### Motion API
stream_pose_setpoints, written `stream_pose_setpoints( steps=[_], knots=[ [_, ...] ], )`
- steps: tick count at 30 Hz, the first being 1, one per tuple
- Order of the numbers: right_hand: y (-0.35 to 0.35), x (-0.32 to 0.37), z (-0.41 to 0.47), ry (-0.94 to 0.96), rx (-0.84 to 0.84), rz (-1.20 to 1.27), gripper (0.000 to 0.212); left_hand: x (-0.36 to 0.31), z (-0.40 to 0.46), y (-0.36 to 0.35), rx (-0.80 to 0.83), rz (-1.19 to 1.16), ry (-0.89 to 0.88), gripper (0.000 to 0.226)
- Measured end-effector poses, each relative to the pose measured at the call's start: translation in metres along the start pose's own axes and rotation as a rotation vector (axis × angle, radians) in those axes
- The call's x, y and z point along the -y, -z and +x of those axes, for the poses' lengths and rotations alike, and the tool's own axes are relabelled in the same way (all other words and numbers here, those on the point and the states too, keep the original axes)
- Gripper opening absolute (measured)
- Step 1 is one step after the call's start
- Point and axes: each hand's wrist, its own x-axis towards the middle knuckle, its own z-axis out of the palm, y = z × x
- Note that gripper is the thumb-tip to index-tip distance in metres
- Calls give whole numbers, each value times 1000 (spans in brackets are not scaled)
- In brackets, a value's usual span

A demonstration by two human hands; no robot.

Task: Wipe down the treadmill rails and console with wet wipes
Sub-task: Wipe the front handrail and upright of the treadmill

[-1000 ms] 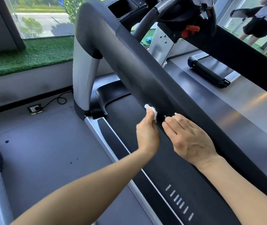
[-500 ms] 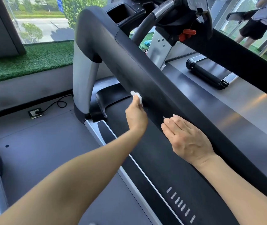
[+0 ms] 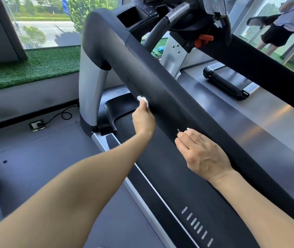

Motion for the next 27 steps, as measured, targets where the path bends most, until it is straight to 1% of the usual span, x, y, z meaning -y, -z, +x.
stream_pose_setpoints(
  steps=[2, 5, 8, 10, 13, 14, 16, 18, 19, 21, 22, 23, 24, 25, 26, 27],
  knots=[
    [0, 0, 0, 2, -6, 9, 27, -5, -5, 0, -29, -4, 2, 55],
    [1, 0, 0, -1, -19, 24, 26, 1, -46, -8, -13, 3, -80, 59],
    [6, -2, 1, -5, -42, 72, 26, 8, -77, -13, 72, 8, -104, 60],
    [9, -2, 0, -40, -56, 124, 28, 8, -90, -12, 138, 28, -132, 59],
    [16, 2, -2, -117, -47, 214, 32, 8, -102, -6, 213, 55, -146, 48],
    [19, 4, -3, -150, -39, 249, 33, 5, -106, -2, 238, 29, -123, 39],
    [26, 11, -9, -239, -14, 332, 34, -1, -115, 8, 284, -99, -37, 26],
    [31, 23, -13, -366, 18, 427, 29, -8, -130, 24, 299, -315, 109, 21],
    [34, 30, -14, -457, 36, 493, 27, -11, -138, 33, 296, -450, 191, 23],
    [39, 46, -10, -705, 82, 712, 26, -13, -150, 53, 294, -655, 315, 35],
    [43, 51, -3, -861, 124, 874, 26, -14, -154, 64, 300, -727, 352, 37],
    [48, 55, 7, -1035, 195, 1084, 27, -15, -156, 73, 310, -791, 387, 37],
    [52, 58, 16, -1207, 254, 1359, 25, -17, -158, 83, 325, -827, 411, 36],
    [57, 62, 24, -1334, 265, 1636, 22, -17, -158, 91, 343, -843, 430, 35],
    [59, 65, 30, -1413, 229, 1823, 20, -19, -159, 98, 369, -830, 434, 35],
    [60, 68, 34, -1424, 174, 1895, 17, -19, -157, 103, 391, -807, 431, 34]
  ],
)
